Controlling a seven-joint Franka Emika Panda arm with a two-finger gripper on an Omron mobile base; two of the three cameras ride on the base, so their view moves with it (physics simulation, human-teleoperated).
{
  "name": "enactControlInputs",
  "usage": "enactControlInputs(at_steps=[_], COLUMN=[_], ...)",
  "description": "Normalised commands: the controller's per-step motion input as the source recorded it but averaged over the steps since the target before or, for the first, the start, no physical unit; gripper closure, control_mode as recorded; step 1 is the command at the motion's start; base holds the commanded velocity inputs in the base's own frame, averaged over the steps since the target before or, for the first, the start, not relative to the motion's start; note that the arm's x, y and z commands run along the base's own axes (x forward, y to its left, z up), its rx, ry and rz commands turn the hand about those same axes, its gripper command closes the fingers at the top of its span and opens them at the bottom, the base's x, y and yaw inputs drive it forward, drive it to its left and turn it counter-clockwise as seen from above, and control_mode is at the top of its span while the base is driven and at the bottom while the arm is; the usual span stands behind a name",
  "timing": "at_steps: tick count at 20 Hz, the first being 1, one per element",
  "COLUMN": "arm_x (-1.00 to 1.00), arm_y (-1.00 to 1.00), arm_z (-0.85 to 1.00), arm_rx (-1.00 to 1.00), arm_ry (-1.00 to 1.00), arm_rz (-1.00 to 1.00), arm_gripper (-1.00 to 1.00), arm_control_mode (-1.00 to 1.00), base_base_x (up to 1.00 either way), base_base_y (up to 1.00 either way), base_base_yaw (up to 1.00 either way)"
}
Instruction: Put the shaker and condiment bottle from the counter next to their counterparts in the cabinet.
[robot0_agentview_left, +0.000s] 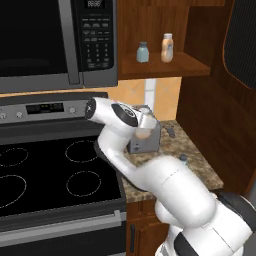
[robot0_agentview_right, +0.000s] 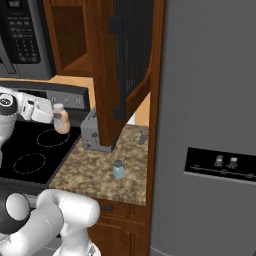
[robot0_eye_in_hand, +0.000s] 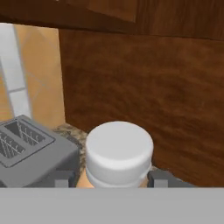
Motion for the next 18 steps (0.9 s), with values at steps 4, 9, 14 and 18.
enactControlInputs(at_steps=[4,9,14,18], arm_x=[-0.09,-0.13,-0.2,-0.67], arm_y=[-0.24,-0.24,-0.21,-0.14], arm_z=[0.87,0.89,0.89,0.7], arm_rx=[0.0,0.0,0.0,0.0], arm_ry=[0.0,0.0,-0.01,-0.02], arm_rz=[0.27,0.22,0.19,0.13], arm_gripper=[1.0,1.0,1.0,1.0], arm_control_mode=[-1.0,-1.0,-1.0,-1.0], base_base_x=[0.0,0.0,0.0,0.0], base_base_y=[0.0,0.0,0.0,0.0], base_base_yaw=[0.0,0.0,0.0,0.0])
